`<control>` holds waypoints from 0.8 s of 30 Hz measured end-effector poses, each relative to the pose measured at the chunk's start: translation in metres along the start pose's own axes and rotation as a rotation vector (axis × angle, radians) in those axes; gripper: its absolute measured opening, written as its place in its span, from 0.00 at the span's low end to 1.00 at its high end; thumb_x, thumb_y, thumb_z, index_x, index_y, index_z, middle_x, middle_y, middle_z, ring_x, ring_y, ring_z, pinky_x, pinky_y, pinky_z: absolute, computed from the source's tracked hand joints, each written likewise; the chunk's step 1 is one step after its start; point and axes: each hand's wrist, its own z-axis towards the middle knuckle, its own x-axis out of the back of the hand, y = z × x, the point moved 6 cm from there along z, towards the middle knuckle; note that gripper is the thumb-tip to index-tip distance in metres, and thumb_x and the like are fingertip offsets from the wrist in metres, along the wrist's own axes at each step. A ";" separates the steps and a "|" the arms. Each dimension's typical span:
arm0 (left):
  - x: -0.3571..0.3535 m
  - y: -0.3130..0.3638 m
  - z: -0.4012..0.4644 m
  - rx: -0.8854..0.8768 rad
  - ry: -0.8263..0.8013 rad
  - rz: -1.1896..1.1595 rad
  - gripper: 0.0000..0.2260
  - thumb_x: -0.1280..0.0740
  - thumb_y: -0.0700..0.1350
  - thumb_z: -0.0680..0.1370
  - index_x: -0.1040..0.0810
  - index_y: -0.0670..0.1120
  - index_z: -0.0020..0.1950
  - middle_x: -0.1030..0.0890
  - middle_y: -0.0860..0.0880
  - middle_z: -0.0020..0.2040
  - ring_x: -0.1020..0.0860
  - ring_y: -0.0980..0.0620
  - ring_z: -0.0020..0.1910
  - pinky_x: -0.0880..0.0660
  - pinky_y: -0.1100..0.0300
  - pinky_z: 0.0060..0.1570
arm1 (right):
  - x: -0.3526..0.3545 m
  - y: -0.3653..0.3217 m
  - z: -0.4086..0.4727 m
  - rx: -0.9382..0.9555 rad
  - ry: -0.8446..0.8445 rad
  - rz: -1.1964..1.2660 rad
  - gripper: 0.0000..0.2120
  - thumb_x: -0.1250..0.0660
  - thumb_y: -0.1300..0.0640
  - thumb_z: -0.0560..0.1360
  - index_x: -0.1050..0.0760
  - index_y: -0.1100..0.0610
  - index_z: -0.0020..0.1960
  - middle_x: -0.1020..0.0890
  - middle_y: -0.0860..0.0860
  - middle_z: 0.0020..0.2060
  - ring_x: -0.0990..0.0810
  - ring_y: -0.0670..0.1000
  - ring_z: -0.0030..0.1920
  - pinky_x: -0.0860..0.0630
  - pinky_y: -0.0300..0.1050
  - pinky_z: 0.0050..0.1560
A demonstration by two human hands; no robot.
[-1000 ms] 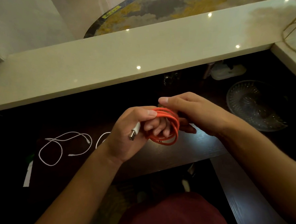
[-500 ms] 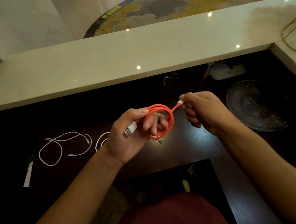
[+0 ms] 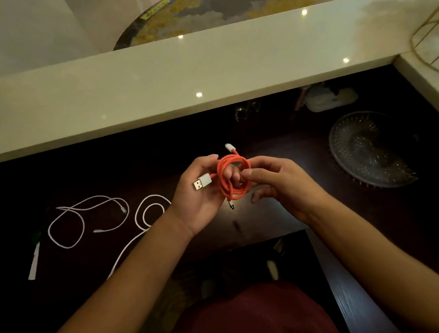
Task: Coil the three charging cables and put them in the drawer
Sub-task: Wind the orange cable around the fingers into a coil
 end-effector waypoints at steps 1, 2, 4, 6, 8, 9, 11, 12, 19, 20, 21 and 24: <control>0.001 -0.002 0.001 -0.009 0.029 0.013 0.19 0.44 0.48 0.82 0.23 0.39 0.37 0.23 0.42 0.41 0.24 0.47 0.45 0.29 0.53 0.54 | 0.002 0.003 0.001 -0.014 0.020 0.016 0.08 0.30 0.63 0.76 0.18 0.64 0.54 0.16 0.59 0.46 0.17 0.56 0.46 0.18 0.45 0.38; 0.003 -0.005 0.004 -0.017 0.061 0.026 0.19 0.43 0.47 0.82 0.22 0.38 0.38 0.22 0.41 0.41 0.23 0.47 0.45 0.28 0.53 0.52 | 0.004 0.005 0.002 -0.025 0.040 0.028 0.08 0.30 0.63 0.77 0.18 0.65 0.53 0.16 0.59 0.45 0.17 0.55 0.44 0.18 0.45 0.37; 0.008 -0.010 0.007 -0.023 0.114 0.061 0.18 0.42 0.47 0.81 0.19 0.40 0.39 0.20 0.42 0.42 0.22 0.49 0.43 0.26 0.54 0.48 | 0.011 0.008 0.003 -0.030 0.075 0.041 0.07 0.30 0.64 0.77 0.18 0.66 0.52 0.17 0.60 0.44 0.18 0.55 0.42 0.19 0.45 0.36; 0.014 -0.015 0.010 0.005 0.133 0.065 0.18 0.41 0.49 0.80 0.16 0.43 0.40 0.18 0.45 0.42 0.21 0.50 0.42 0.28 0.53 0.48 | 0.019 0.009 0.004 -0.007 0.110 0.021 0.06 0.30 0.65 0.77 0.18 0.66 0.52 0.18 0.62 0.44 0.17 0.56 0.42 0.20 0.45 0.37; 0.020 -0.021 0.012 0.044 0.128 0.044 0.19 0.41 0.53 0.80 0.15 0.44 0.43 0.17 0.45 0.43 0.21 0.50 0.42 0.29 0.52 0.48 | 0.026 0.011 0.004 0.013 0.142 -0.010 0.05 0.29 0.65 0.76 0.18 0.64 0.51 0.17 0.61 0.44 0.16 0.56 0.43 0.19 0.46 0.38; 0.023 -0.024 0.012 0.058 0.125 0.041 0.19 0.41 0.54 0.80 0.16 0.43 0.46 0.18 0.44 0.44 0.22 0.49 0.42 0.29 0.52 0.48 | 0.029 0.013 0.004 0.013 0.155 -0.018 0.05 0.29 0.65 0.76 0.18 0.65 0.51 0.17 0.61 0.44 0.16 0.56 0.43 0.18 0.46 0.39; 0.029 -0.031 0.014 0.074 0.143 0.062 0.20 0.40 0.57 0.80 0.18 0.42 0.51 0.18 0.43 0.46 0.21 0.49 0.44 0.28 0.53 0.48 | 0.034 0.018 0.005 0.006 0.176 -0.039 0.06 0.29 0.65 0.76 0.18 0.66 0.52 0.15 0.60 0.44 0.15 0.55 0.44 0.17 0.46 0.40; 0.033 -0.035 0.015 0.077 0.161 0.088 0.20 0.39 0.57 0.80 0.19 0.42 0.53 0.18 0.43 0.47 0.21 0.48 0.45 0.27 0.54 0.49 | 0.036 0.021 0.005 0.006 0.186 -0.060 0.06 0.28 0.65 0.75 0.18 0.66 0.52 0.15 0.59 0.43 0.15 0.54 0.44 0.18 0.46 0.40; 0.052 -0.062 0.025 0.118 0.284 0.250 0.16 0.30 0.50 0.79 0.20 0.42 0.62 0.16 0.41 0.52 0.19 0.44 0.51 0.26 0.48 0.56 | 0.054 0.047 0.016 -0.013 0.288 -0.209 0.05 0.26 0.66 0.74 0.17 0.62 0.49 0.14 0.53 0.37 0.15 0.48 0.37 0.19 0.43 0.37; 0.054 -0.064 0.027 0.123 0.301 0.262 0.16 0.30 0.47 0.79 0.21 0.42 0.65 0.15 0.42 0.52 0.18 0.46 0.50 0.25 0.50 0.55 | 0.058 0.052 0.017 -0.026 0.297 -0.217 0.05 0.26 0.65 0.74 0.17 0.61 0.49 0.14 0.53 0.37 0.15 0.49 0.38 0.20 0.45 0.37; 0.055 -0.067 0.029 0.126 0.312 0.284 0.16 0.30 0.45 0.80 0.22 0.42 0.66 0.15 0.44 0.52 0.17 0.48 0.50 0.25 0.52 0.54 | 0.061 0.057 0.019 -0.039 0.306 -0.222 0.05 0.25 0.65 0.74 0.17 0.60 0.49 0.14 0.54 0.38 0.15 0.50 0.38 0.20 0.46 0.38; 0.061 -0.075 0.038 0.121 0.336 0.391 0.14 0.30 0.39 0.80 0.22 0.44 0.66 0.15 0.46 0.51 0.17 0.53 0.50 0.23 0.57 0.50 | 0.072 0.074 0.026 -0.072 0.324 -0.231 0.06 0.25 0.65 0.73 0.17 0.62 0.50 0.14 0.56 0.40 0.15 0.51 0.40 0.20 0.45 0.38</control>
